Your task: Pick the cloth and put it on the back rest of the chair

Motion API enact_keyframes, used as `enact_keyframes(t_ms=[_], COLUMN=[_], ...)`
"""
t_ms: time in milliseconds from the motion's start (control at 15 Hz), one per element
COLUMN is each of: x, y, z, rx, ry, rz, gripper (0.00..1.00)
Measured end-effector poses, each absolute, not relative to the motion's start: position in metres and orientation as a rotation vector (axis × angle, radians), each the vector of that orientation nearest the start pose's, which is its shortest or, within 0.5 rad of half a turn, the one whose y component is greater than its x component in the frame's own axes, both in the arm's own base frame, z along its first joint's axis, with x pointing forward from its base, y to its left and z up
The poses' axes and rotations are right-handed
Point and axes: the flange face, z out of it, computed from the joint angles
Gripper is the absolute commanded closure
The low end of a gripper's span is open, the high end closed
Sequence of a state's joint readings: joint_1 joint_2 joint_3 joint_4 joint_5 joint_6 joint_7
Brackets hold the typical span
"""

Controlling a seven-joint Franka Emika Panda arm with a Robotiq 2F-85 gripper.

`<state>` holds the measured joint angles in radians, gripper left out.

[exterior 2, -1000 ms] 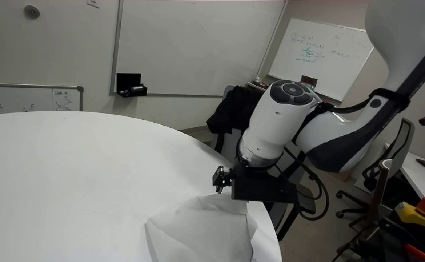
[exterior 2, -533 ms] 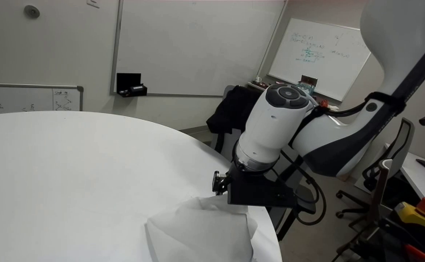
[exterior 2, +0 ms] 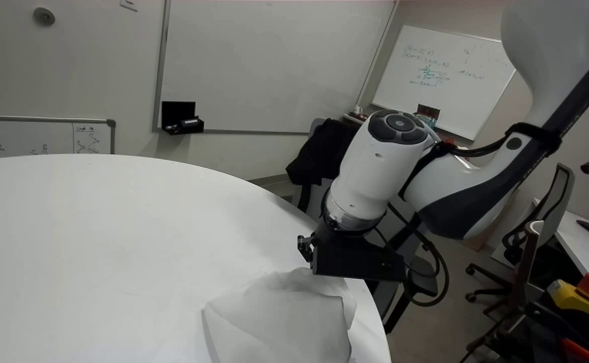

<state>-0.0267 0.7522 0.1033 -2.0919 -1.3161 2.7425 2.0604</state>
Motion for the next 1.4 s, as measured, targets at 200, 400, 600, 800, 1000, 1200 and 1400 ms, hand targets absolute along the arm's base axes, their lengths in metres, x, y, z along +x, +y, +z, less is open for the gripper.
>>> enact_keyframes(t_ms=[200,400,600,800,1000,1200,1400], x=[0.516,0.517,0.512,0.501,0.49,0.482,0.477], y=[0.083,0.082,0.078,0.072,0.063,0.057,0.055], z=[0.053,0.067,0.094,0.128,0.169,0.215,0.263], rx=[-3.069,-3.052,-3.028,-3.007,-2.983,-2.94,-2.878], ry=[1.231,1.221,1.198,1.183,1.173,1.172,1.169], rz=[-0.521,-0.541,-0.575,-0.624,-0.707,-0.822,-0.951], gripper=[0.99,0.99,0.99,0.99,0.99,0.99,0.99])
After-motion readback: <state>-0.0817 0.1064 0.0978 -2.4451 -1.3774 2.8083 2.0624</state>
